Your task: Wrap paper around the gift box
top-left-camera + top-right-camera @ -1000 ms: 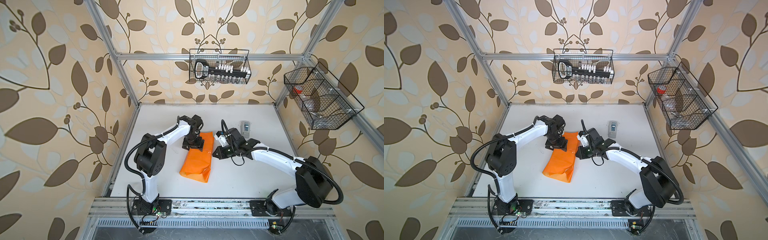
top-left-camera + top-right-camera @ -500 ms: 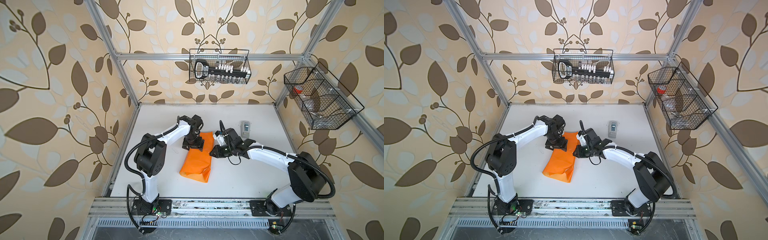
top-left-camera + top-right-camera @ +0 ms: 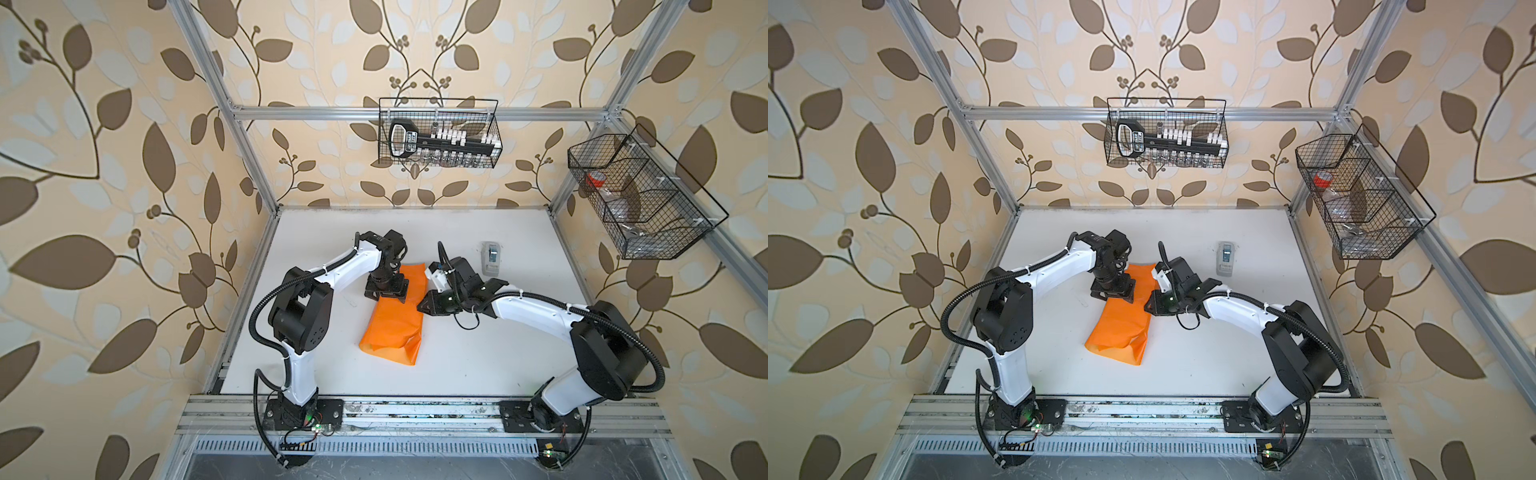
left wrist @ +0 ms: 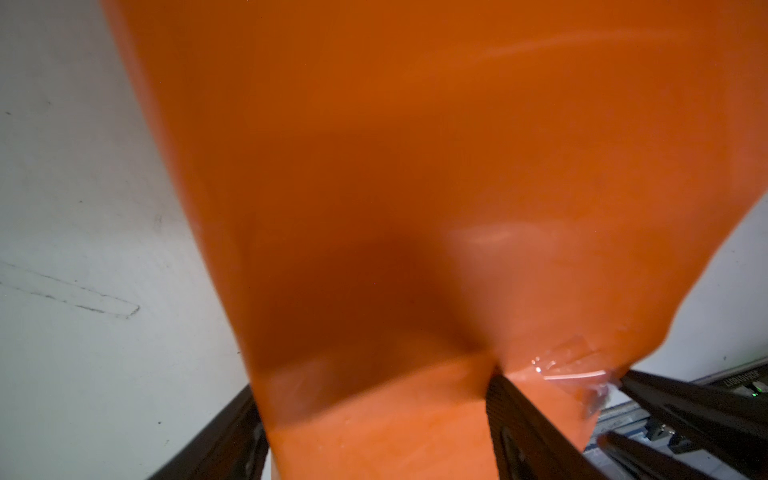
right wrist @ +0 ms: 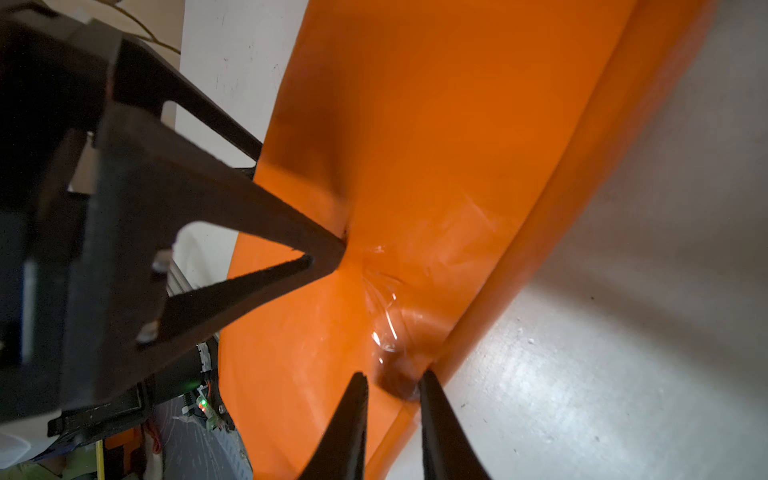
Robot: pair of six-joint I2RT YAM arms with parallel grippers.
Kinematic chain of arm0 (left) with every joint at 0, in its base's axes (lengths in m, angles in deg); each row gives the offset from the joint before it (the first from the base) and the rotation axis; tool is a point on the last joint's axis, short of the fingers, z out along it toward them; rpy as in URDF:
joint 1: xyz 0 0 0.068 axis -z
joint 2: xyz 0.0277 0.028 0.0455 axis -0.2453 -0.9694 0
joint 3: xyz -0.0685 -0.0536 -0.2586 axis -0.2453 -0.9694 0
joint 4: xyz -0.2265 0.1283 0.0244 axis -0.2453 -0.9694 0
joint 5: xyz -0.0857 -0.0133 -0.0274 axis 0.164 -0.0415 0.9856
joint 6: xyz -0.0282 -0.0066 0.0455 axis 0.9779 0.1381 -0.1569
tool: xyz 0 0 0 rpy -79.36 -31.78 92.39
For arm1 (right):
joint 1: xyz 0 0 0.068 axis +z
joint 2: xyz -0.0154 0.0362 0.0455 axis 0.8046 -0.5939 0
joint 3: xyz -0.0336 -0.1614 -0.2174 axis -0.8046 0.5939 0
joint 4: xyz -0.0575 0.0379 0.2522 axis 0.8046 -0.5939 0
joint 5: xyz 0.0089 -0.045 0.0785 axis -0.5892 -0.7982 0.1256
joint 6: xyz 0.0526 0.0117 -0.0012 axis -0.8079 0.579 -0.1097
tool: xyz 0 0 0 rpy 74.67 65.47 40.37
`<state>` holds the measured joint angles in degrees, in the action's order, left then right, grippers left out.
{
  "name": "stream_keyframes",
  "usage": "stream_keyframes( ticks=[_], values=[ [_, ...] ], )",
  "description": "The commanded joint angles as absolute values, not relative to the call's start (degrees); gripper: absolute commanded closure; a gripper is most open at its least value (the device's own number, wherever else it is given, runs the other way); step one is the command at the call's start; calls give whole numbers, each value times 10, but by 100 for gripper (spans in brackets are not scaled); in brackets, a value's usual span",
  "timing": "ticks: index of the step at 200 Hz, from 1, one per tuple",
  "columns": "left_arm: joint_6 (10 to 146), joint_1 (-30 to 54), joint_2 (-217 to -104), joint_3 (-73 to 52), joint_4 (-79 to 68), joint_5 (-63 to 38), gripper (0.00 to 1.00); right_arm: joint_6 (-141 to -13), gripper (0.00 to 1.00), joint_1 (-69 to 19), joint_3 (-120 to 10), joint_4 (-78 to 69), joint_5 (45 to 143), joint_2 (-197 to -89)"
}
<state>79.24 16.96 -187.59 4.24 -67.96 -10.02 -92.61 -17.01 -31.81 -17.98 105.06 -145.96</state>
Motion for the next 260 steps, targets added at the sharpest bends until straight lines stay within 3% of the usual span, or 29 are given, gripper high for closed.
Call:
stream_keyframes(
  ticks=[1, 210, 260],
  values=[
    [802, 190, -1910, 20, -665, -102, 21, -931, 75, -166, -307, -171, 1050, -1471],
    [802, 191, -1906, 15, -663, -102, 21, -977, 68, -138, -278, -115, 1056, -1474],
    [800, 191, -1906, 15, -663, -102, 21, -956, 62, -144, -277, -167, 1000, -1442]
  ],
)
